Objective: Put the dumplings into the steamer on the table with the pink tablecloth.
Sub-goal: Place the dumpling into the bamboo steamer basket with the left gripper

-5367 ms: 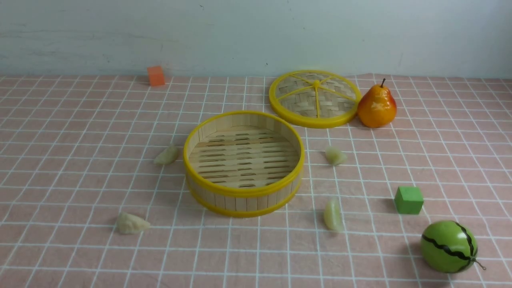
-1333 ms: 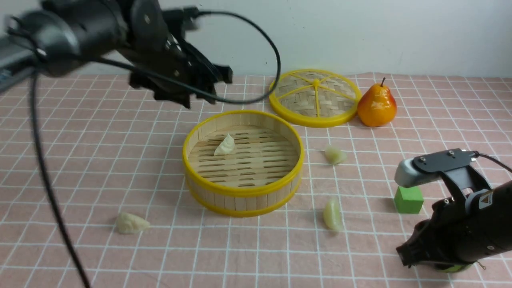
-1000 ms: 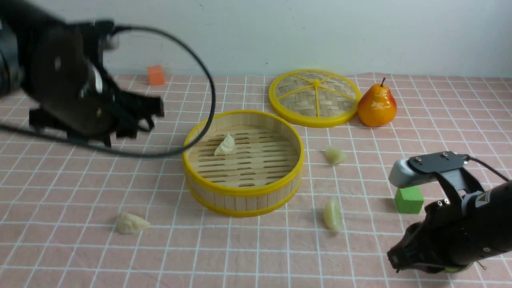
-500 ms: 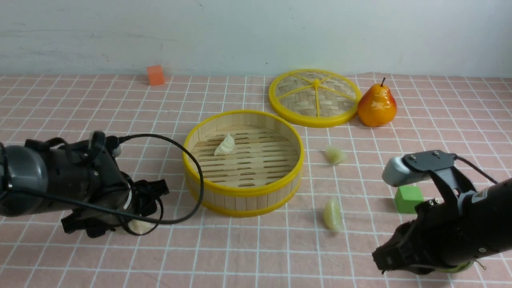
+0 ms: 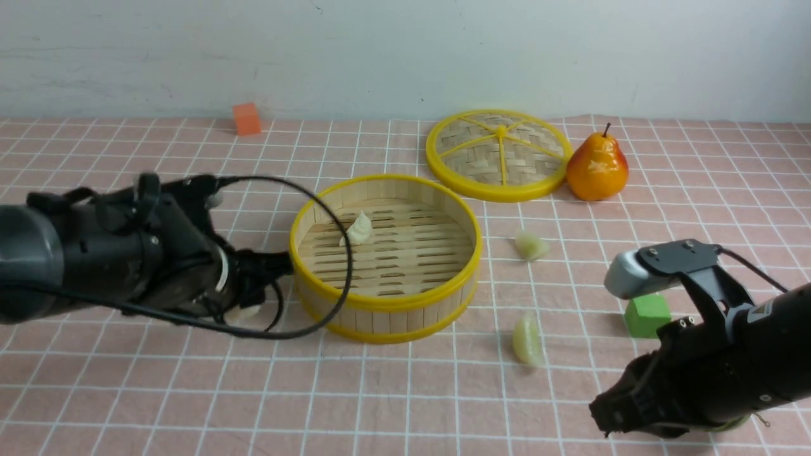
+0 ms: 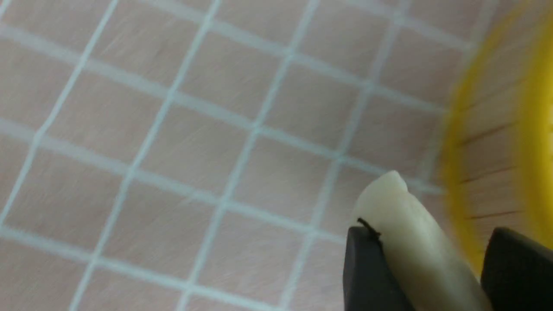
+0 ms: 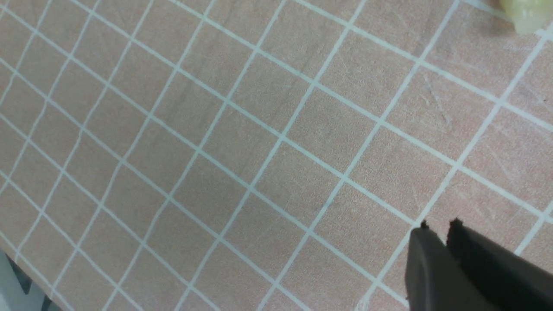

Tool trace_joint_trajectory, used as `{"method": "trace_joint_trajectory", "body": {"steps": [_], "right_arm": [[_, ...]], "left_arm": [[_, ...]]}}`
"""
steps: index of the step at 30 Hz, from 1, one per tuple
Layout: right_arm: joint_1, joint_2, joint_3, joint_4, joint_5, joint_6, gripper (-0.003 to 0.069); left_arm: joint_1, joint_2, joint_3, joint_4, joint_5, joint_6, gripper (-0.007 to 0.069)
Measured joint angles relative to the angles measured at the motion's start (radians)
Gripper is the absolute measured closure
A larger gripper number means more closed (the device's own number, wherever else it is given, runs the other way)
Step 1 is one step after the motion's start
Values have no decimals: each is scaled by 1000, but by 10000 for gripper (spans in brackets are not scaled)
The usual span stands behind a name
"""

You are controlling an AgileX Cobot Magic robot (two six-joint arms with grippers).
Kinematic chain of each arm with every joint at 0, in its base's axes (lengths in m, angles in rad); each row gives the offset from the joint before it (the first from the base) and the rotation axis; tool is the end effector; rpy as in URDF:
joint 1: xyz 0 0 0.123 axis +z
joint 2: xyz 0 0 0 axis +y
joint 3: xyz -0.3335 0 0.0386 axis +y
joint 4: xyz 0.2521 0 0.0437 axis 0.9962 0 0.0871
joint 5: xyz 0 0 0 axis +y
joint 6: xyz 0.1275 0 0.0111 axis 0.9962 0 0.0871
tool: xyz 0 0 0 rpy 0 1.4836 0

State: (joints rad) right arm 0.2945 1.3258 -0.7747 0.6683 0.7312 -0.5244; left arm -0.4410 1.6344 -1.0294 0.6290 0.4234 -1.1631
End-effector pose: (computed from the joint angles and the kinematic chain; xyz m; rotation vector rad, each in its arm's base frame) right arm 0.2232 0.1231 0.2585 -0.5212 2.5941 0.6656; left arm 0.3498 -0.1309 0.2512 -0.2723 2.3956 -0.1730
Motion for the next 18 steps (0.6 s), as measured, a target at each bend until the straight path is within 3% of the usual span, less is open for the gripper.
{"method": "trace_joint_trajectory", "body": {"steps": [7,18], "right_arm": [[0,0,0,3,-16,-6,589],[0,0,0,3,-19,-11,580]], "left_arm": [[-136,25,-235,-97,-12,358,295],[-136,356,-401,-109,100,407,304]]}}
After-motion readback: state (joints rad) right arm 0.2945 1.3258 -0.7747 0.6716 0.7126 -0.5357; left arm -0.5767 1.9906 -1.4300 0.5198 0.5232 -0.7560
